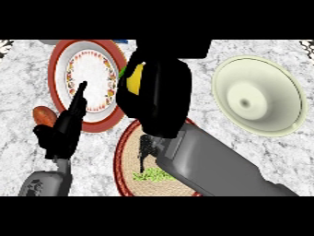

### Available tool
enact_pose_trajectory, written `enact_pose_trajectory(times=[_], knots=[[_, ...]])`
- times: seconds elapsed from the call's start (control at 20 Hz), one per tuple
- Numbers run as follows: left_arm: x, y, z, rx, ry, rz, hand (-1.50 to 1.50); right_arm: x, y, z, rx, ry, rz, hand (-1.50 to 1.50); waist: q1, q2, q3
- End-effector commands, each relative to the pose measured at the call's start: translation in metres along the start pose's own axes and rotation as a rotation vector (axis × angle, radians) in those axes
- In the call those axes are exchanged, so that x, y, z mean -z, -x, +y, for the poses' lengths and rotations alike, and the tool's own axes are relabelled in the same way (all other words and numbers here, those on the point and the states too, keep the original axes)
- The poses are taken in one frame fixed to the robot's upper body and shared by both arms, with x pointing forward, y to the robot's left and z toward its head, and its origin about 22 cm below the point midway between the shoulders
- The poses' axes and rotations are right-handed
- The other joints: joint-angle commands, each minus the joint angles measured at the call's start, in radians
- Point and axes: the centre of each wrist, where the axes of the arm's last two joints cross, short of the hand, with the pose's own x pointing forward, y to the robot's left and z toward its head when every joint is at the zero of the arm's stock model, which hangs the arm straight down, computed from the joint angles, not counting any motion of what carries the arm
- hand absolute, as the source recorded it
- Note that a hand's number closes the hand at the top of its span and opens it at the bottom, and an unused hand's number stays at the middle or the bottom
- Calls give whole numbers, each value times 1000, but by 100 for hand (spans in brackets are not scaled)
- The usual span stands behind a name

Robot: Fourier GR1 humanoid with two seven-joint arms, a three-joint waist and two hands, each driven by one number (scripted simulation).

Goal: Pick the lemon from the placemat and place it in the bowl

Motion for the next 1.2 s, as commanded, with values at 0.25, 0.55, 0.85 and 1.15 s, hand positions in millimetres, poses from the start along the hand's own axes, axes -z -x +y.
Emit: enact_pose_trajectory(times=[0.25,0.55,0.85,1.15], knots=[[1,5,3,1,8,3,0,45,-10,-28,-74,112,160,150,-6,5,1],[7,-7,6,0,6,-6,0,102,-2,-51,-115,102,244,150,4,7,1],[-1,-13,1,-9,-4,8,0,115,56,-55,-429,90,319,150,-6,0,2],[5,-3,0,-11,0,9,0,129,118,-74,-495,111,356,150,-5,7,1]])
